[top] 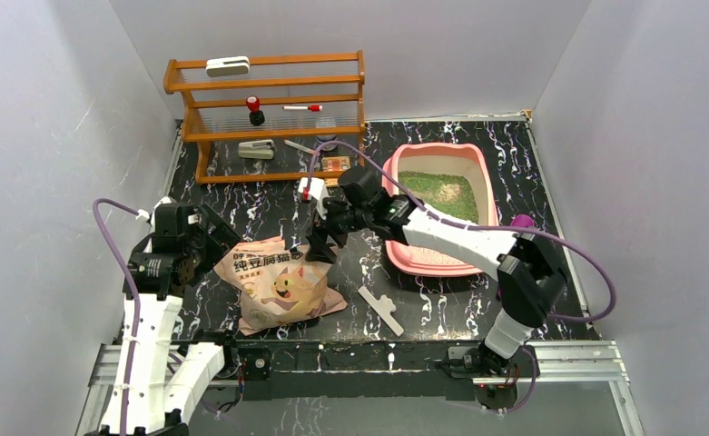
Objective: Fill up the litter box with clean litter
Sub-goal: Place the clamp at the center of the board, then move the cat litter bag to the center of the board.
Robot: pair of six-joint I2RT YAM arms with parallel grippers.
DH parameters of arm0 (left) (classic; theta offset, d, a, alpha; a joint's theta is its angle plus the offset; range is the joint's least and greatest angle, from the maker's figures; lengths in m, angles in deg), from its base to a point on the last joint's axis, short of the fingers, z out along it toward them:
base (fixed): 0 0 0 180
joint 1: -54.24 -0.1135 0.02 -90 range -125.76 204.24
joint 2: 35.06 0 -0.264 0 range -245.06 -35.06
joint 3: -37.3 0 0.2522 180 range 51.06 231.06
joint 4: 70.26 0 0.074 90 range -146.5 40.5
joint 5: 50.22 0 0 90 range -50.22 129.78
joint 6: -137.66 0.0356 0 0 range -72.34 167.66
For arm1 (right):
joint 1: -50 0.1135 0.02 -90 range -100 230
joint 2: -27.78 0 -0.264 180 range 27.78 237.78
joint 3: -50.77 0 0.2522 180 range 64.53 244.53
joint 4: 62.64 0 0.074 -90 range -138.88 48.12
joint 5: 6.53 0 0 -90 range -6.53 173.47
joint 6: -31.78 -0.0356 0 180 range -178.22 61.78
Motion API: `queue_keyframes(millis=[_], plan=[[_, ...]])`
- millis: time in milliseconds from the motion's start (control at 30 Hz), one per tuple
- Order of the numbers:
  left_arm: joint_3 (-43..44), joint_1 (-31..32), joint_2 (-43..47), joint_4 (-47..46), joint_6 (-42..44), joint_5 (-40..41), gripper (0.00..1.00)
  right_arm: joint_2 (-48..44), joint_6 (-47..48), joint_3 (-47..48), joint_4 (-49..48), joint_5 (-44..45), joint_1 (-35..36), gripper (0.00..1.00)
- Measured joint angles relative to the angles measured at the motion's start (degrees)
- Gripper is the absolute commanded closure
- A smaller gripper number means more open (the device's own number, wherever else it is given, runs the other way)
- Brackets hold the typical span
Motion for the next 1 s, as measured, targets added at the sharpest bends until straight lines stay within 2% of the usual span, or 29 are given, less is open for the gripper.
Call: queue_keyframes(millis=[133,200,333,433,467,533,567,633,1000], plan=[[0.2,0.0,-2.08,-0.09,0.81,-1.51,0.02,4.28,3.02,3.67,2.29,-5.68,0.0,0.23],[0.15,0.0,-2.64,-0.52,1.11,-2.4,0.02,6.62,3.56,5.16,3.8,-8.37,0.0,0.25],[0.02,0.0,-2.03,-2.54,1.99,-4.72,0.02,11.93,3.78,8.92,6.6,-10.58,0.07,0.39],[-0.33,0.0,-1.4,-3.76,2.14,-5.64,0.02,15.04,3.54,10.75,7.87,-11.65,0.26,0.64],[-0.33,0.0,-1.4,-3.96,2.19,-5.84,0.02,15.87,3.63,11.58,8.55,-11.91,0.31,0.7],[-0.31,0.0,-1.81,-4.26,2.25,-5.97,0.02,17.55,3.26,13.97,10.38,-11.93,0.35,0.77],[-0.28,0.0,-2.16,-4.35,2.36,-5.95,0.02,17.77,3.65,14.62,10.62,-10.95,0.48,0.88],[-0.28,0.0,-2.91,-4.61,2.56,-5.81,0.02,17.55,4.33,14.88,10.78,-10.19,0.57,1.0],[3.65,0.0,-5.79,-5.79,5.25,-4.13,0.02,12.46,6.05,10.16,7.37,-0.79,2.03,1.0]])
